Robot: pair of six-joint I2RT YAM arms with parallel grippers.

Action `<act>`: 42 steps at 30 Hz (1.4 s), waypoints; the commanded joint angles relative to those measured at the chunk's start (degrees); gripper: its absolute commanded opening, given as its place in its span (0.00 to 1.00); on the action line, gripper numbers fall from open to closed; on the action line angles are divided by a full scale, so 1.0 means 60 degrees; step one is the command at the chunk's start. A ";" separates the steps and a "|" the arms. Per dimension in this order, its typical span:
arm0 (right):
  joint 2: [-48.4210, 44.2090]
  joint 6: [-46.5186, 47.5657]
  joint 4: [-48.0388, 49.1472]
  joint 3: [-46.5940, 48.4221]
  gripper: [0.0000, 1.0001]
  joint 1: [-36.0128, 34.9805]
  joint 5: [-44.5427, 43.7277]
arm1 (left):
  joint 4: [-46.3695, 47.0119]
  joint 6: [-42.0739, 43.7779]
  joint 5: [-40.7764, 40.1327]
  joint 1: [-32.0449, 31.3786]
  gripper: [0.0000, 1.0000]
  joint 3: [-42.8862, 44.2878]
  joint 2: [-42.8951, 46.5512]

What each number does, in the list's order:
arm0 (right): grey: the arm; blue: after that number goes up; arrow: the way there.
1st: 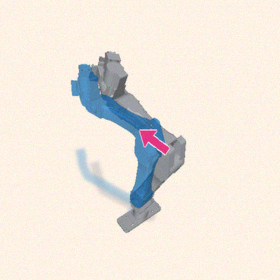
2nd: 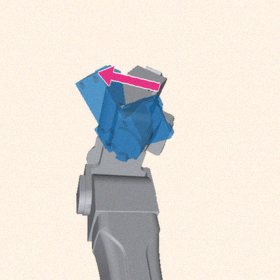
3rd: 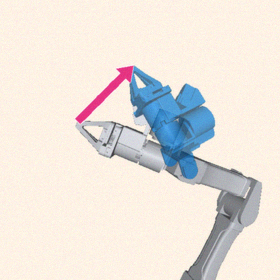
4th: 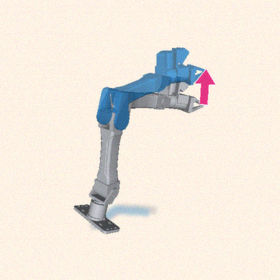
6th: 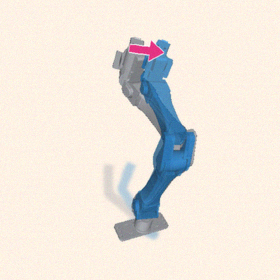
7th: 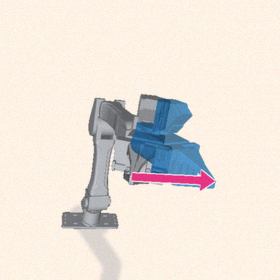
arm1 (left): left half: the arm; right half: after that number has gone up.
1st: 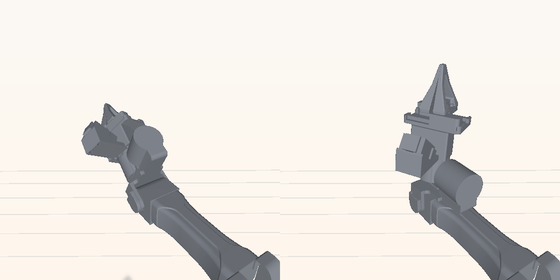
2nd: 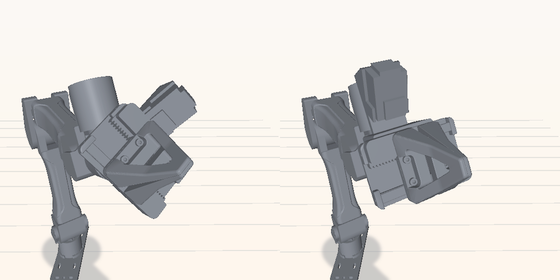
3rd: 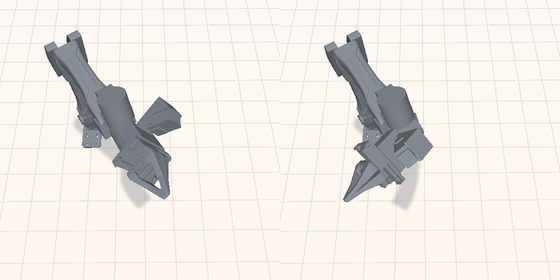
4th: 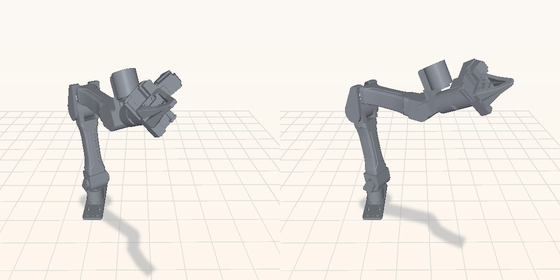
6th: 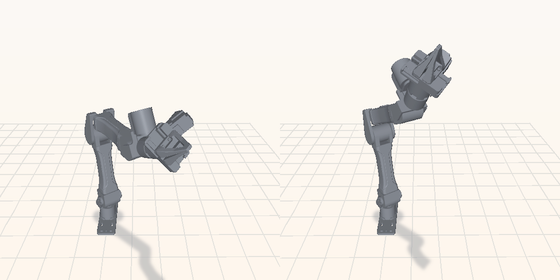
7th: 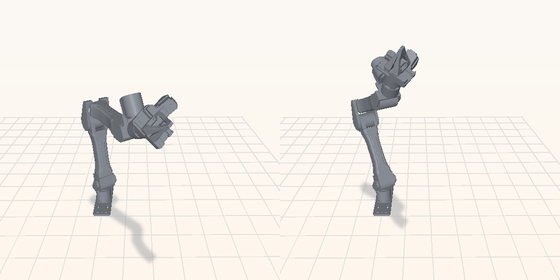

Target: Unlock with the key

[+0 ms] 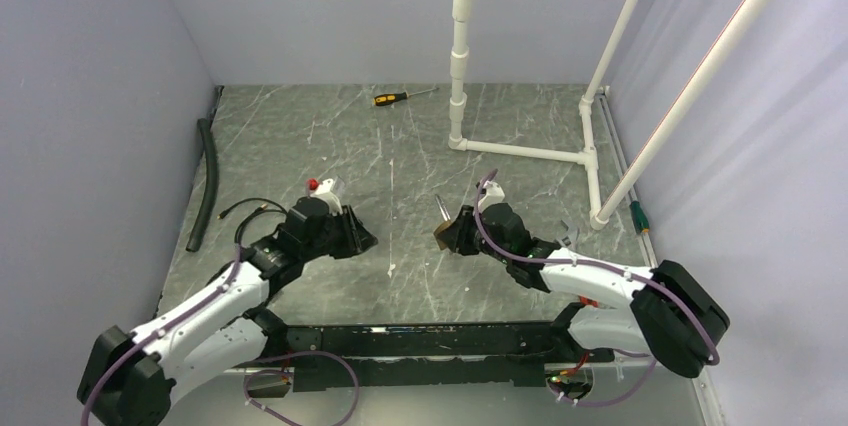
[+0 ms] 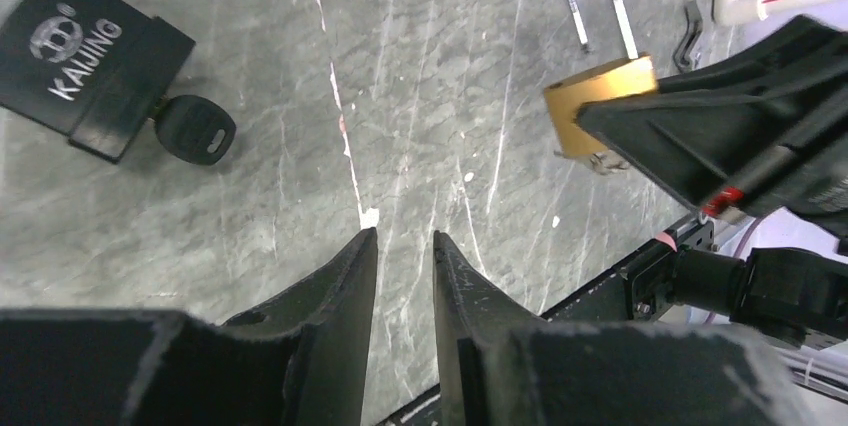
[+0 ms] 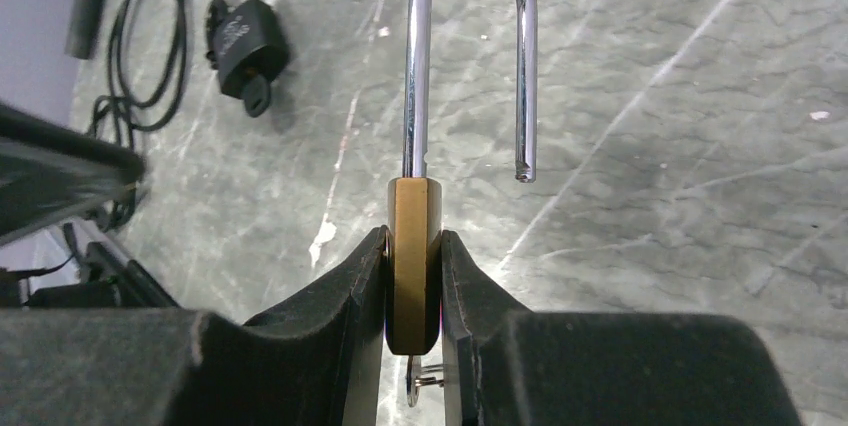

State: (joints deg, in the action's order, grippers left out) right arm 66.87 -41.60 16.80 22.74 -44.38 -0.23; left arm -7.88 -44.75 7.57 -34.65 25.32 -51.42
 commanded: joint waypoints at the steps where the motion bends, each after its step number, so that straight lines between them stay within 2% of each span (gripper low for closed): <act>1: 0.0530 -0.0210 0.1005 0.0058 0.00 0.0235 -0.0042 | -0.2547 0.0574 -0.0795 -0.0025 0.32 0.1500 0.0770; 7: 0.2102 -0.0606 0.1620 0.0586 0.00 0.0292 0.1064 | -0.4866 0.1440 -0.1223 -0.0025 0.36 0.3856 0.1109; 11: 0.3138 -0.0952 0.2533 0.0689 0.00 0.0356 0.1837 | -0.6072 0.2091 -0.2003 -0.0025 0.37 0.5359 0.1161; 17: 0.4029 -0.1443 0.3685 0.0843 0.00 0.0424 0.2736 | -0.7004 0.3615 -0.2841 -0.0021 0.43 0.7133 0.0744; 21: 0.4382 -0.1581 0.3825 0.1092 0.00 0.0481 0.3044 | -0.6873 0.4590 -0.3730 -0.0025 0.44 0.7283 0.0368; 22: 0.4446 -0.1610 0.3846 0.1158 0.02 0.0495 0.3118 | -0.6714 0.4694 -0.3979 -0.0025 0.44 0.7129 0.0343; 23: 0.4502 -0.1641 0.3889 0.1192 0.08 0.0504 0.3179 | -0.6514 0.4789 -0.4125 -0.0025 0.44 0.6872 0.0349; 26: 0.4615 -0.1693 0.4024 0.1275 0.27 0.0537 0.3406 | -0.5819 0.4951 -0.4185 -0.0011 0.45 0.6021 0.0487; 28: 0.4536 -0.1659 0.3915 0.1267 0.43 0.0552 0.3442 | -0.5817 0.4964 -0.4008 0.0004 0.46 0.5901 0.0474; 29: 0.4456 -0.1609 0.3804 0.1269 0.48 0.0555 0.3406 | -0.5859 0.4950 -0.4029 0.0004 0.46 0.5907 0.0481; 35: 0.3310 -0.0719 0.2038 0.1373 0.61 0.0571 0.2431 | -0.5701 0.4911 -0.4062 0.0034 0.50 0.5569 0.0688; 42: 0.1789 0.0197 0.0091 0.1456 0.64 0.0571 0.1170 | -0.5663 0.4834 -0.3770 0.0246 0.50 0.5393 0.0557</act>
State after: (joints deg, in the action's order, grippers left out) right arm 82.63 -44.91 22.50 29.19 -41.28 12.58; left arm -43.94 -16.14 -15.38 -34.17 58.15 -47.79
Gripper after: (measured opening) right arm 0.641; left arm 0.502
